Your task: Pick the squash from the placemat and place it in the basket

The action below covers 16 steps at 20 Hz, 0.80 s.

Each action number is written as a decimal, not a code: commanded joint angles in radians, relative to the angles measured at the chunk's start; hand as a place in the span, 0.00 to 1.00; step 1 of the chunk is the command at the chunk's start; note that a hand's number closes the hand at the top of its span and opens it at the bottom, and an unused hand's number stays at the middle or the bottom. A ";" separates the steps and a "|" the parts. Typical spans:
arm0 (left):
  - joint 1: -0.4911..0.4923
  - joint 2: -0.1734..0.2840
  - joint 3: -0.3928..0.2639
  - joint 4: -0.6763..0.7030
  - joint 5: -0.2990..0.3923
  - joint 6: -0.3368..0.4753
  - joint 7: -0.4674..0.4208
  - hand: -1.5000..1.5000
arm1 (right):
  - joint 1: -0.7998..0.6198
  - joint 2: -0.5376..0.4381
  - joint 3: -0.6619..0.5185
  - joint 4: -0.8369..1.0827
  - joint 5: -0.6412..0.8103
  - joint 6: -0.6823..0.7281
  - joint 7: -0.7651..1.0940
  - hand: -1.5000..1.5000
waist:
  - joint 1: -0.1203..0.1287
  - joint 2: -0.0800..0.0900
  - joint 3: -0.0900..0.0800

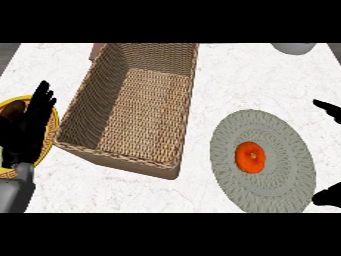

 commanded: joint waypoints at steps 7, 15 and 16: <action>0.002 -0.027 0.039 -0.056 -0.050 -0.047 0.052 0.50 | 0.004 0.210 -0.021 0.034 0.148 -0.012 -0.057 0.00 | 0.014 0.003 0.001; 0.033 -0.056 0.072 -0.085 -0.070 -0.074 0.051 0.50 | 0.106 0.354 0.016 0.172 0.327 -0.086 -0.324 0.00 | 0.014 0.003 0.001; -0.039 -0.050 0.089 0.003 -0.071 -0.085 0.038 0.50 | 0.110 0.406 0.098 0.182 0.413 -0.143 -0.312 0.00 | 0.012 0.004 0.001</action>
